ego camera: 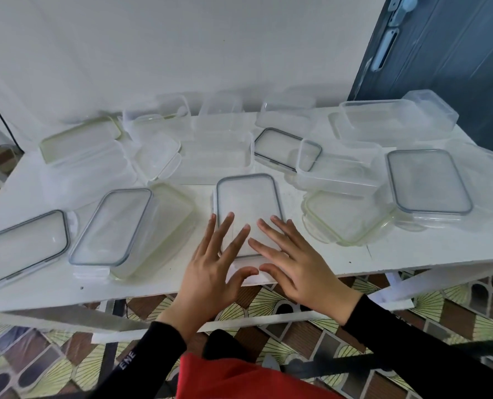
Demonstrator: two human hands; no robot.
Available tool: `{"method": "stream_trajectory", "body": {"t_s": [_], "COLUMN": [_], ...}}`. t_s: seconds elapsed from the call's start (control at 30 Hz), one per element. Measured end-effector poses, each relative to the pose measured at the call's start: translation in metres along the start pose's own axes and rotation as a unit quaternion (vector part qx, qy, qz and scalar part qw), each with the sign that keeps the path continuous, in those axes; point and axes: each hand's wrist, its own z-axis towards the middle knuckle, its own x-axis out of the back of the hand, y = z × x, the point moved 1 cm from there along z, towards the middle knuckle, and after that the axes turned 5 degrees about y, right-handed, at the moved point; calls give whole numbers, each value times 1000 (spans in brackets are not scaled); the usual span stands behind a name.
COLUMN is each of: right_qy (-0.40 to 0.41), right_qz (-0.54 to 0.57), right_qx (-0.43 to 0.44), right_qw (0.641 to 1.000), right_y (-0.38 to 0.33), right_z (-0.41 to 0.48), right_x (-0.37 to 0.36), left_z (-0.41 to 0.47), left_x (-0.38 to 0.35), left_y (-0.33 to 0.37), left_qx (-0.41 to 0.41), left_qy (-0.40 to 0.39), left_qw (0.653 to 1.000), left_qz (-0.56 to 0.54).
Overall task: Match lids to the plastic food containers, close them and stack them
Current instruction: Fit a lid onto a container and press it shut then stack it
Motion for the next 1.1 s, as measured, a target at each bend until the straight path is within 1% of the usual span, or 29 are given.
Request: {"method": "stream_trajectory", "body": {"t_s": [0.27,0.4,0.5,0.6,0.67,0.7,0.73,0.77,0.8,0.83,0.87,0.9,0.93,0.97,1.03,1.1], "right_qy": [35,40,47,1,-24,-27,-30,-34,-37,-30,-12,12,37,57,85,114], "right_qz": [3,-7,-24,-32,-6,25,68,116,156,187,212,231,246,255,256,243], "right_qx": [7,12,13,26,-20,-67,-125,-185,-238,-279,-309,-333,-352,-365,-371,-347], "right_qw": [999,999,999,999,999,997,989,975,958,941,927,914,903,894,888,899], "right_y": [1,1,4,12,21,26,30,34,37,37,37,36,34,32,28,23], "right_z": [-1,-1,5,21,33,38,40,42,43,43,43,44,44,44,45,48], "right_x": [-4,-6,1,17,24,27,29,30,30,29,28,26,24,23,22,27], "left_z": [-1,0,4,12,18,18,17,15,12,8,5,4,2,1,1,8], "left_x": [-3,-5,-2,9,21,27,33,37,39,41,41,41,40,38,38,45], "left_y": [1,0,-7,-24,-36,-43,-49,-54,-57,-57,-53,-46,-39,-33,-26,-18], "left_qx": [-1,1,-14,-45,-50,-49,-43,-23,23,99,193,277,339,367,375,373], "left_qy": [22,35,7,-58,-101,-105,-92,-64,-28,6,32,36,21,1,-17,18], "left_qw": [1000,999,999,993,988,988,990,994,995,989,968,935,899,878,864,856], "left_qz": [-5,-13,-42,-97,-110,-105,-95,-86,-89,-111,-158,-217,-276,-309,-336,-357]}}
